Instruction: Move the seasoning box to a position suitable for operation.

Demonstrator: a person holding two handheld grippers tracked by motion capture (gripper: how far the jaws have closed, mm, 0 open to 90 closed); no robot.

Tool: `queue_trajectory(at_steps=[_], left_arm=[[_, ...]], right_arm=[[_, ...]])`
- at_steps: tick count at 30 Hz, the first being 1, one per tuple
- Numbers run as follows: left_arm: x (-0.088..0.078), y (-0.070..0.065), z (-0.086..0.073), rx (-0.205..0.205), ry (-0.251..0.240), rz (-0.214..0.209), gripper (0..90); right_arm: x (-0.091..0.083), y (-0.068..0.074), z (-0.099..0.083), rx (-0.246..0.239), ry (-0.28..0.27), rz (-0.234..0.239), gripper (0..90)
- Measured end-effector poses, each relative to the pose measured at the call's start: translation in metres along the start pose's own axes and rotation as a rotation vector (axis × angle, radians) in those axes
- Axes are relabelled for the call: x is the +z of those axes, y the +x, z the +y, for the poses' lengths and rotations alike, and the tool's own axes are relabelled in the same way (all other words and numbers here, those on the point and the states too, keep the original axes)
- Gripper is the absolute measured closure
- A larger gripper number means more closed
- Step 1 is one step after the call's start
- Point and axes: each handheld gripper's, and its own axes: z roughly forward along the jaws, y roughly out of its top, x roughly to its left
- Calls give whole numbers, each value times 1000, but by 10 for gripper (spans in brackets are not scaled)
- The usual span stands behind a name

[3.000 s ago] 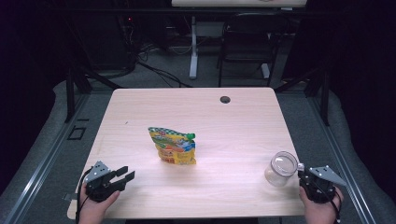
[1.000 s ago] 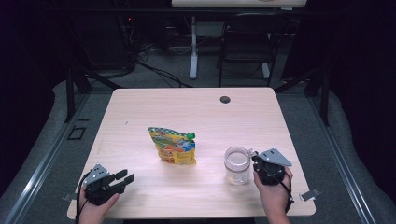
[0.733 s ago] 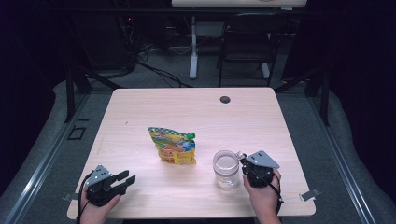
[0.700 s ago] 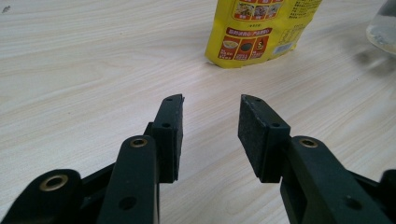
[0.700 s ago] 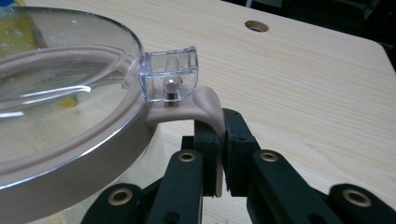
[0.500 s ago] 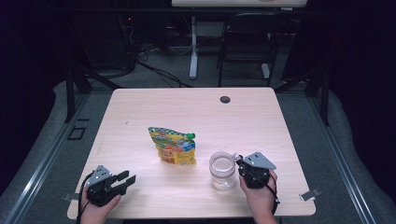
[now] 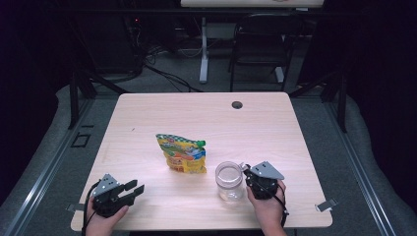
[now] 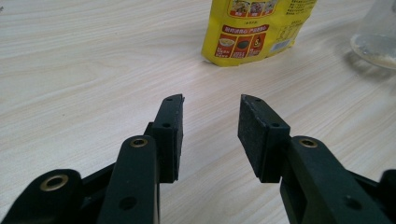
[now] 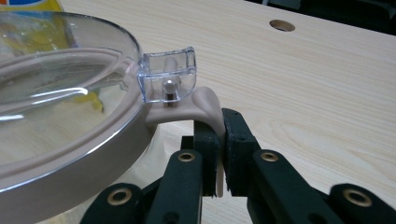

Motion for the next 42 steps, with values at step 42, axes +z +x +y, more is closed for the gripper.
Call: queue_trajectory(at_steps=[42], left_arm=[[16, -10, 10, 57, 21, -36, 606]], right_arm=[[-11, 2, -22, 0, 73, 24, 844]])
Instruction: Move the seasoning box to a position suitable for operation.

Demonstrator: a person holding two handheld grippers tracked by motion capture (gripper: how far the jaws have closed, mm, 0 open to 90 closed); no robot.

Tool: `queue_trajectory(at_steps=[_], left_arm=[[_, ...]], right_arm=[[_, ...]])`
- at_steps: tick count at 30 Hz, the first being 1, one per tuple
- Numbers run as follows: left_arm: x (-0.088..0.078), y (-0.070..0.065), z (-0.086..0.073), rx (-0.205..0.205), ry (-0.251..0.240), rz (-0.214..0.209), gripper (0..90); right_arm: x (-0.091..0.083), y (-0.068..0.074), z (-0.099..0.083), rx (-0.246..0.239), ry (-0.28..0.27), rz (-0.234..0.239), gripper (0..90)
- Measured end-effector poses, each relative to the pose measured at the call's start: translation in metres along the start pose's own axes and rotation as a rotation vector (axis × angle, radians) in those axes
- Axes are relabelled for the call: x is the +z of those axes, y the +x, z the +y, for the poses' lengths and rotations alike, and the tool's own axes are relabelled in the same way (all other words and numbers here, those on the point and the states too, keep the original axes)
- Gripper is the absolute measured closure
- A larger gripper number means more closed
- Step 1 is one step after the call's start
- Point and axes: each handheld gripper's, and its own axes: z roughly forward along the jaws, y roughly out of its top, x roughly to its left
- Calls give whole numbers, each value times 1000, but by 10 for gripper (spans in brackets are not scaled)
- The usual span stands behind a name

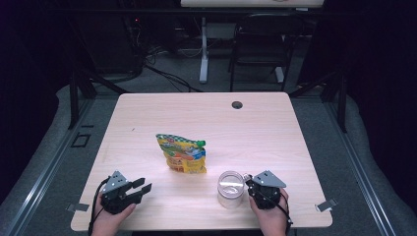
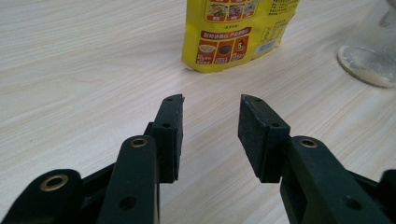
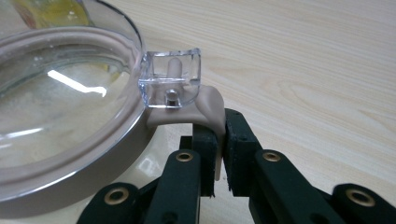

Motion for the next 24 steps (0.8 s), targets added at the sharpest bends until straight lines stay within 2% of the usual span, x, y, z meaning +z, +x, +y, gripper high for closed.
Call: queue_trajectory(at_steps=[7, 13, 14, 19, 20, 24], left_arm=[[4, -1, 3, 22, 7, -15, 607], [4, -3, 4, 35, -12, -17, 616], [4, -3, 4, 36, -14, -20, 616], [4, -3, 3, 34, -5, -15, 616], [4, -3, 3, 29, -17, -17, 616], [4, -2, 3, 26, -14, -11, 614]], right_arm=[[-4, -1, -2, 17, 25, -2, 834], [-7, 0, 1, 7, 51, 2, 798], [-7, -1, 2, 17, 53, 17, 782], [-13, -2, 1, 23, 50, 34, 757], [-16, -3, 1, 34, 47, 49, 737], [-25, -5, 1, 18, 46, 73, 709]])
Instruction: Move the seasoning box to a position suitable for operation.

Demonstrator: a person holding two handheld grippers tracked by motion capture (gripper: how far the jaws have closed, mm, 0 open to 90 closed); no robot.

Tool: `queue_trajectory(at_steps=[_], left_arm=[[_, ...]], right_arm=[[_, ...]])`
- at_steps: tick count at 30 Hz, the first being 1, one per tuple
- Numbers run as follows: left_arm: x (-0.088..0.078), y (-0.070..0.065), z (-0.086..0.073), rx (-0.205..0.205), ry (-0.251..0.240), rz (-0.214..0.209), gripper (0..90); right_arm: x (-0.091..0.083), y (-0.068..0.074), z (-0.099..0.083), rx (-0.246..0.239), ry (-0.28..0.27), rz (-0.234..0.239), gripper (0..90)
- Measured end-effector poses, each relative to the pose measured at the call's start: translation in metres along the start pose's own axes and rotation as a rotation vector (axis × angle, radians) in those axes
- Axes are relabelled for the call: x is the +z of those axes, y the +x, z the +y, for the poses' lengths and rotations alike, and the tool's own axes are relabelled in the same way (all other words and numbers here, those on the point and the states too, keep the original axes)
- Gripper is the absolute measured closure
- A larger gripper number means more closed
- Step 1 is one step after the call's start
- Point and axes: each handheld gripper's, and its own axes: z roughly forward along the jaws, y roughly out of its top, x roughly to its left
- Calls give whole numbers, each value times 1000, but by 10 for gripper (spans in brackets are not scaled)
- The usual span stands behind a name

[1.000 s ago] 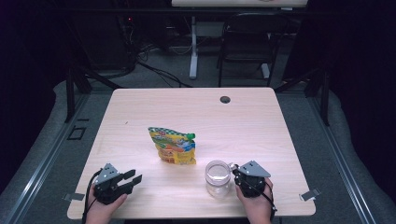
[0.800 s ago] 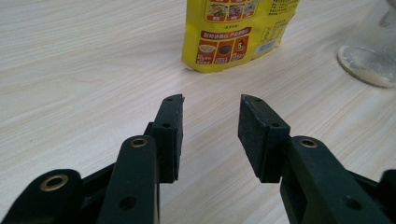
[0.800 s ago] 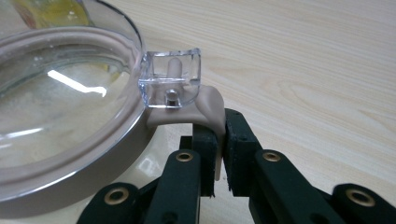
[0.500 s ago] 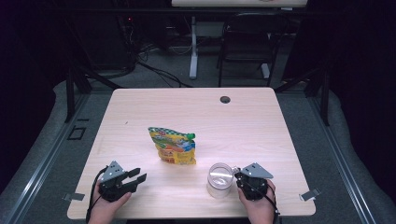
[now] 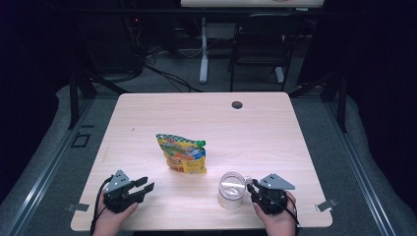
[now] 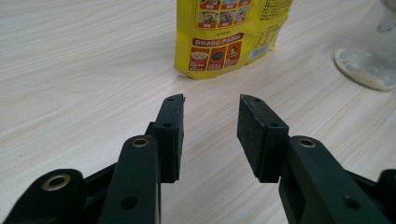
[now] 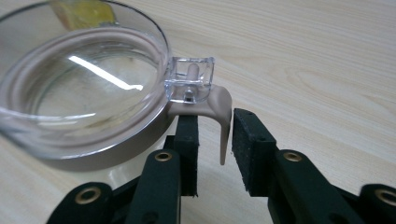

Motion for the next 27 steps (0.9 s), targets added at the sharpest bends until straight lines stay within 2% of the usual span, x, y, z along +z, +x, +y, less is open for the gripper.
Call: queue_trajectory(at_steps=[7, 9, 13, 14, 17, 19, 20, 22, 26, 27], left_arm=[[0, -1, 1, -8, 5, 9, 614], [1, -1, 1, -13, 1, 8, 622], [1, -3, 1, -5, 4, 8, 625], [1, -3, 1, -6, 6, 8, 625], [3, -4, 0, -7, 17, -6, 630], [5, -5, 0, 2, 25, -11, 628], [5, -5, 0, 2, 24, -16, 631], [6, -7, 1, 10, 30, -22, 639], [7, -12, 3, 12, 25, -29, 640], [7, -15, 4, 16, 26, -30, 640]], right_arm=[[-19, -5, -2, 6, -34, 16, 698], [-29, -8, 3, 11, -33, 8, 706], [-35, -13, 11, 26, -43, 15, 696], [-36, -15, 14, 39, -60, 16, 693], [-35, -19, 23, 41, -107, 39, 697], [-32, -22, 30, 46, -105, 57, 701], [-29, -23, 34, 48, -108, 63, 737], [-23, -25, 38, 54, -107, 93, 756], [-15, -24, 35, 59, -140, 86, 770], [-15, -24, 34, 44, -140, 89, 770]])
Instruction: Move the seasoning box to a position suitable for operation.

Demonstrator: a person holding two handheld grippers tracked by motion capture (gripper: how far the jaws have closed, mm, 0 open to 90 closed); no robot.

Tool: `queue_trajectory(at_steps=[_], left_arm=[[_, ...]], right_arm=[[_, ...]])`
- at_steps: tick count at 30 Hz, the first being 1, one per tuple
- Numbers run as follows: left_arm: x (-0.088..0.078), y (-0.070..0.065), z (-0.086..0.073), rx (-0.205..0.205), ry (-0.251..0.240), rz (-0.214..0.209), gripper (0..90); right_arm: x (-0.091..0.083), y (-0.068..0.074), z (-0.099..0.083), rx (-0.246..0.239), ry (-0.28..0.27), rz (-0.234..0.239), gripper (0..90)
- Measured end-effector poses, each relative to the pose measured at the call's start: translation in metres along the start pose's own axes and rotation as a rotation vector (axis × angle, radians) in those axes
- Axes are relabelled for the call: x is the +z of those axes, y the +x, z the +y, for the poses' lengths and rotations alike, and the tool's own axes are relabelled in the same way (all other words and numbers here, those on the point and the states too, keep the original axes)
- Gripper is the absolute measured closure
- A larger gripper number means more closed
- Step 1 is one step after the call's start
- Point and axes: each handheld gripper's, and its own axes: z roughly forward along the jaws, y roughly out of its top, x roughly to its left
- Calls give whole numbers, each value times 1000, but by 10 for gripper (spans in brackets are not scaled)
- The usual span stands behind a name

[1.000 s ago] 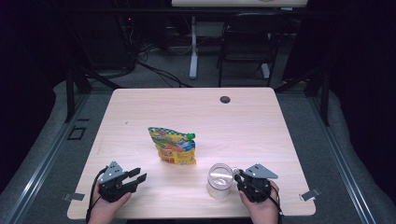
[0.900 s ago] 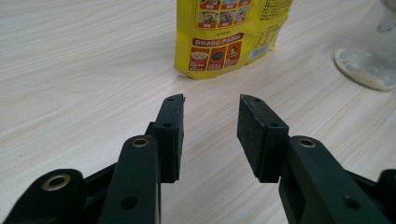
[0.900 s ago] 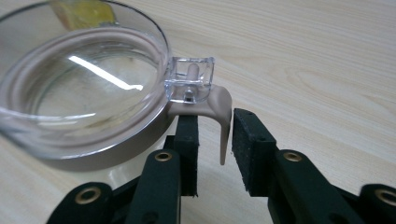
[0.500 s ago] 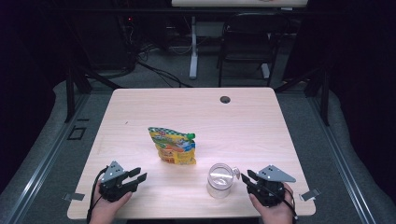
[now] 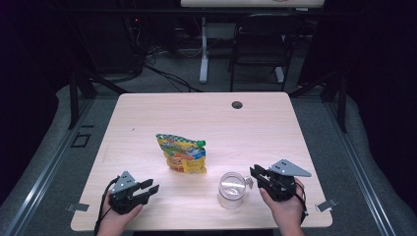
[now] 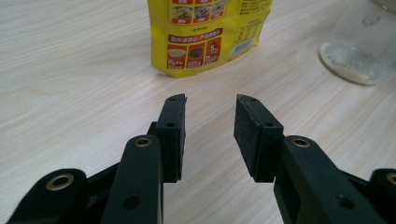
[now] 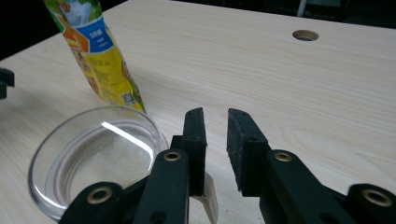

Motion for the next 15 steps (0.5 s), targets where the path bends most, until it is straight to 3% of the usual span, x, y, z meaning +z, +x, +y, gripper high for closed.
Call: queue_trajectory(at_steps=[1, 4, 6, 12, 15], left_arm=[[1, -1, 1, -6, -3, -8, 643], [6, -6, 4, 13, 14, -61, 693], [11, -11, 6, 37, 36, -69, 697], [21, -24, 17, 41, 54, -116, 777], [28, -35, 24, 62, 60, -126, 818]], right_arm=[[1, 1, -1, -18, 0, 0, 779], [1, 2, -4, -5, -14, 36, 803], [1, 2, -5, 0, -16, 37, 810], [-1, 5, -9, -4, -2, 52, 811], [-1, 5, -11, 1, -2, 57, 811]])
